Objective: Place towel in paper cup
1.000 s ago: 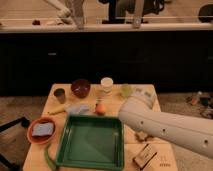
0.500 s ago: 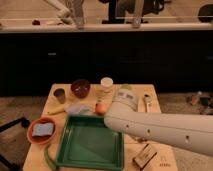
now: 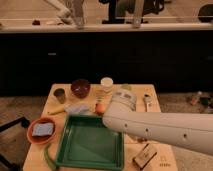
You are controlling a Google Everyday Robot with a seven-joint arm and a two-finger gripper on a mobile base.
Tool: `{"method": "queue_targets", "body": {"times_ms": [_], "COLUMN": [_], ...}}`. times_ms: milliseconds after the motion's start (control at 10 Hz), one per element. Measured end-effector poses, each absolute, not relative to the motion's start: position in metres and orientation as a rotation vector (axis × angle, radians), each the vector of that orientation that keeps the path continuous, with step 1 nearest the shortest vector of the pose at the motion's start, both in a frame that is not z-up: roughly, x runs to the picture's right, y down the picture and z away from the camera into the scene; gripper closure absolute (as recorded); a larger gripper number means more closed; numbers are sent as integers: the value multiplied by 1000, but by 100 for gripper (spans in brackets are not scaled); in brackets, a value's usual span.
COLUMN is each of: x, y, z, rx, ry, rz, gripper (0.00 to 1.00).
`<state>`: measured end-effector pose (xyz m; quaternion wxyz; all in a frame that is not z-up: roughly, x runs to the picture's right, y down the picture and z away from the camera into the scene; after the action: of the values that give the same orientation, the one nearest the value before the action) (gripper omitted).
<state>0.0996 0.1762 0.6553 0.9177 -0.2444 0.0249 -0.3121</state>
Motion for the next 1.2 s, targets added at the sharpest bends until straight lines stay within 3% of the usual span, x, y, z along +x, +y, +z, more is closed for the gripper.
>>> {"method": "queue_targets", "body": {"times_ms": [600,1200], "x": [86,38], "y": [182,134], "z": [645,683], "rx": [-443,-460], "ry": [32,-46], "rz": [-621,-666], "gripper": [20,20]}}
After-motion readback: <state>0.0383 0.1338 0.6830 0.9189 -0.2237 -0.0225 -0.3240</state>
